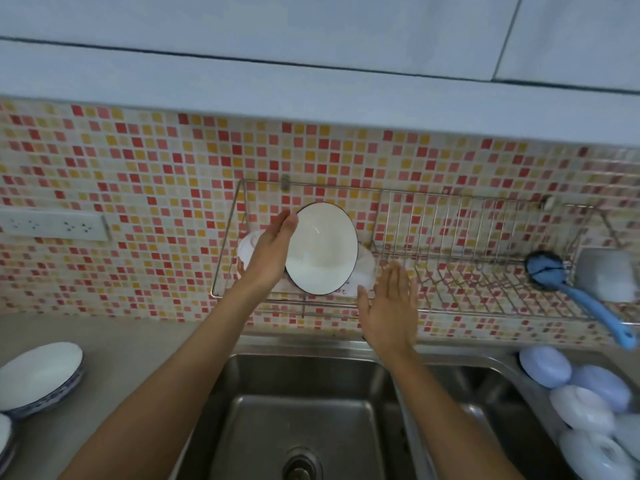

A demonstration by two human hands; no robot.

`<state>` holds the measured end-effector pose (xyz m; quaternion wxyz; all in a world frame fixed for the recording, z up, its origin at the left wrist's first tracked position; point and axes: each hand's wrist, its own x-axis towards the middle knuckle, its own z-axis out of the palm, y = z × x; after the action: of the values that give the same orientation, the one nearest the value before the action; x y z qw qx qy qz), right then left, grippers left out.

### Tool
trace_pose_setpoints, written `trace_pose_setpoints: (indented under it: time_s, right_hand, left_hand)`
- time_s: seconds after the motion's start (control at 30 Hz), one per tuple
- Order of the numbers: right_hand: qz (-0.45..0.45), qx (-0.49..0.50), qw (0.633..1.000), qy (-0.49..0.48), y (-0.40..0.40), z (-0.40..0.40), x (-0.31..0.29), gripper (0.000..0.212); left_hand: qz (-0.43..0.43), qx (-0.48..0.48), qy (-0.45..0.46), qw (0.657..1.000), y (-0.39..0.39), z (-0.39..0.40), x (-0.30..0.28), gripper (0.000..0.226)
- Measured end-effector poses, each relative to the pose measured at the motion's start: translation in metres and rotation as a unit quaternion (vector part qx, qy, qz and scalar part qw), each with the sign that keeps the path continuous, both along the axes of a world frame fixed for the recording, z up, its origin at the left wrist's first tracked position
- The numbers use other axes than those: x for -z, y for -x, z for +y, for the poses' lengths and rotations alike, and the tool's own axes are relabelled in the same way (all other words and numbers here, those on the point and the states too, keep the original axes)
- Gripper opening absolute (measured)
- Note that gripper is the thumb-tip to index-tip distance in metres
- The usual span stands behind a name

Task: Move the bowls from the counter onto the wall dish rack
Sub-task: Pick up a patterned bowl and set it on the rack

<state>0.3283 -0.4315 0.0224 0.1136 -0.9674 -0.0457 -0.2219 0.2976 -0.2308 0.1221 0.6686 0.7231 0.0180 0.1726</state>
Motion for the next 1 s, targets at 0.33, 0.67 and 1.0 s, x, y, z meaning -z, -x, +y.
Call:
trace_pose_setpoints:
  time_s: [0.33,0.67,1.0]
  right_hand:
    - [-0.022,0.010,0.999,0.027,0.000,0.001,0.000,0.076]
    - [-0.027,0.012,0.999,0.040,0.002,0.002,-0.001,0.074]
    - [-0.025,0.015,0.999,0.046,0.001,0.002,0.000,0.064]
  left_hand:
    - [-0.140,-0.021,-0.216,0.966,-0.050,-0.040,-0.016,0.056]
    - [-0.200,0.029,-0.531,0.823,-0.071,-0.043,0.029,0.068]
    - [-0.142,0.049,-0.602,0.784,-0.074,-0.039,0.052,0.070]
